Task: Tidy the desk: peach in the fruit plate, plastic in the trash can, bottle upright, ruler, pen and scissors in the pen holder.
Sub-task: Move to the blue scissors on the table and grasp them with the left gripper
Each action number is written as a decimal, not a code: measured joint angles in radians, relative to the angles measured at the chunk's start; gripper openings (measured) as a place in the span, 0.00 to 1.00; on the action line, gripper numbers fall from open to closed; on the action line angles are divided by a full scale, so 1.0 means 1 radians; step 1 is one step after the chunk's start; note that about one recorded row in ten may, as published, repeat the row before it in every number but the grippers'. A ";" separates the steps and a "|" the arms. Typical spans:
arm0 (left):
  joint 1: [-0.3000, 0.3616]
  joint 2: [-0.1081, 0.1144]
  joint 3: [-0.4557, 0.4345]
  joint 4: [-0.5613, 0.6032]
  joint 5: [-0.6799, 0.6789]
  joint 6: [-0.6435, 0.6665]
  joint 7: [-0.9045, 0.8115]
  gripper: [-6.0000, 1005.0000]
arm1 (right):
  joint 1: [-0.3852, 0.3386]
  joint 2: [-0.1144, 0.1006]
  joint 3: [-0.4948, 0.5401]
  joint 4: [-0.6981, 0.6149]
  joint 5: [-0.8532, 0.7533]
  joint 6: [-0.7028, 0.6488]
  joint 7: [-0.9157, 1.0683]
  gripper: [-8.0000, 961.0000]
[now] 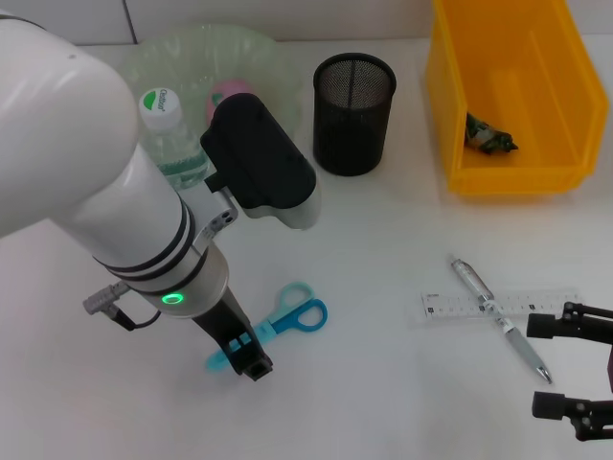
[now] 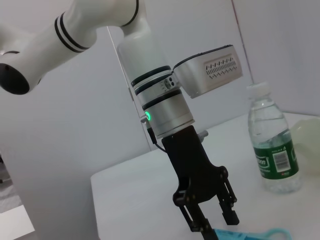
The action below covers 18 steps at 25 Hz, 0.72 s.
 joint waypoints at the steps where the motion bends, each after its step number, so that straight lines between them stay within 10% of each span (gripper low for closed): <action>1: 0.000 0.000 0.000 -0.006 0.000 -0.001 0.000 0.56 | 0.000 0.000 0.000 0.000 0.000 0.001 0.000 0.87; 18: -0.020 0.000 -0.022 -0.049 0.000 -0.002 -0.043 0.56 | 0.000 0.000 0.007 0.007 -0.002 0.018 0.000 0.87</action>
